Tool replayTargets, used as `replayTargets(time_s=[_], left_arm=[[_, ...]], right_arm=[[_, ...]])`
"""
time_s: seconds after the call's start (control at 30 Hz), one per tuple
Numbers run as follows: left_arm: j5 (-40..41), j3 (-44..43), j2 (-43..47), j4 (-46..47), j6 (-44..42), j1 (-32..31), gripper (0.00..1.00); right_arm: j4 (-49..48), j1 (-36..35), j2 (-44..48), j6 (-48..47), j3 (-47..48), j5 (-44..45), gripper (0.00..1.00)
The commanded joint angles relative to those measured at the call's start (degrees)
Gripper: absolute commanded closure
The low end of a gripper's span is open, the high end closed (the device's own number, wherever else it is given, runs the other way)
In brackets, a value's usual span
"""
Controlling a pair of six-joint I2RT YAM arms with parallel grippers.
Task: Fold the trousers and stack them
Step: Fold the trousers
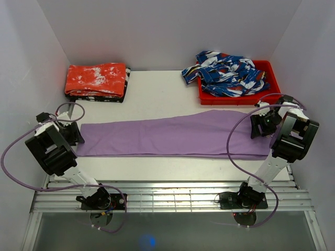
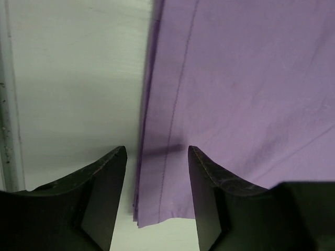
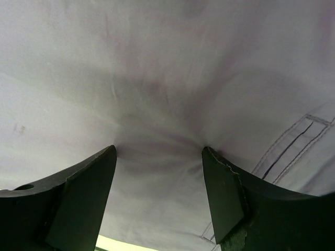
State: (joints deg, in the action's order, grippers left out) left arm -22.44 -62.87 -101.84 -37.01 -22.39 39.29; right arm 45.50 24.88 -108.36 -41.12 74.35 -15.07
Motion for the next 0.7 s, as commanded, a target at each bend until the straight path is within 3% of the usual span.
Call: replayTargets(time_s=[0.0, 0.13, 0.23, 0.27, 0.37, 0.4, 0.67], left_arm=[[-0.06, 5.65, -2.92, -2.19, 0.68, -3.07, 0.39], [-0.50, 6.80, -3.45, -1.48, 1.74, -4.66, 0.44], [-0.59, 6.10, -4.59, -1.22, 3.23, -4.83, 0.60], [-0.50, 5.40, -4.85, -1.22, 3.93, -4.83, 0.73], [-0.33, 3.64, -4.59, -1.65, 4.72, -4.66, 0.88], [-0.33, 1.54, -3.98, -2.53, 5.16, -4.57, 1.00], [1.25, -15.95, -3.27, -10.88, 2.89, 0.35, 1.00]], right_arm=[[2.49, -0.01, -1.07, -0.98, 1.68, 4.08, 0.27], [3.11, -0.45, -1.16, -0.80, 2.12, 4.08, 0.27], [3.20, -1.15, -1.24, -0.71, 2.03, 3.82, 0.27], [3.28, -1.33, -1.24, -0.63, 2.03, 3.65, 0.27], [3.63, -2.03, -0.98, -0.62, 2.03, 3.12, 0.27], [3.81, -2.38, -0.81, -0.62, 2.03, 2.60, 0.27], [6.79, -5.02, 1.92, -1.24, 0.80, -4.69, 0.25]])
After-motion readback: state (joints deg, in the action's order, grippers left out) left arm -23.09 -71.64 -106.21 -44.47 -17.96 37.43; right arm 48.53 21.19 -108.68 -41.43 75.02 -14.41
